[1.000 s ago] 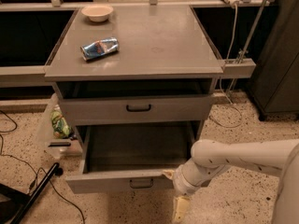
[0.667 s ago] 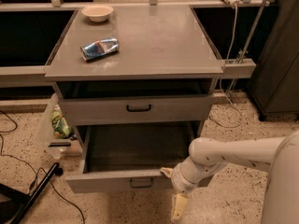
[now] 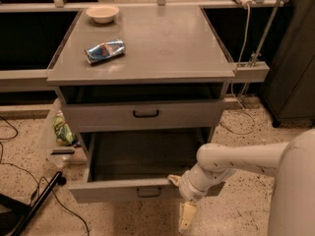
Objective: Open middle drawer
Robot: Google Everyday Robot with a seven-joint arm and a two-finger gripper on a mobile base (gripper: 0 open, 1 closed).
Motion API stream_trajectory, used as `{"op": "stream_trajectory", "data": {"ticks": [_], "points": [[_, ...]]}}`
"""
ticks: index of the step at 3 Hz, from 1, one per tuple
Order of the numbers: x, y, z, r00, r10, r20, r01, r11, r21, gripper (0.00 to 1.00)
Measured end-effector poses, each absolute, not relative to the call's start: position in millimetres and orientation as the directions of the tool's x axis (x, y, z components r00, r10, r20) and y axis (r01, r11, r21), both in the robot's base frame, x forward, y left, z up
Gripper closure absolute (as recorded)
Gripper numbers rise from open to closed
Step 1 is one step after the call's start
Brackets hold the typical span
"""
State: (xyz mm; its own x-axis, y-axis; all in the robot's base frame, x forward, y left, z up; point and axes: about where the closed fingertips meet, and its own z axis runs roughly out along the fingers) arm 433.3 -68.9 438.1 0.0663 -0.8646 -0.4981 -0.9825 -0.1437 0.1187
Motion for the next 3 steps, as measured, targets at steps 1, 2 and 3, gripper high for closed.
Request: {"op": "stream_trajectory", "data": {"ticks": [1,2,3], "points": [[407,-81,438,0.024,-0.869,-0.494,-0.977,-0.125,0.172,0.0],[372,-85,451,-0.003,-0.856,-0.517,-0.973,-0.116,0.199,0.0],[366,-87,450,-0.011,-0.856,-0.517,-0.972,-0.113,0.206,0.0]]}}
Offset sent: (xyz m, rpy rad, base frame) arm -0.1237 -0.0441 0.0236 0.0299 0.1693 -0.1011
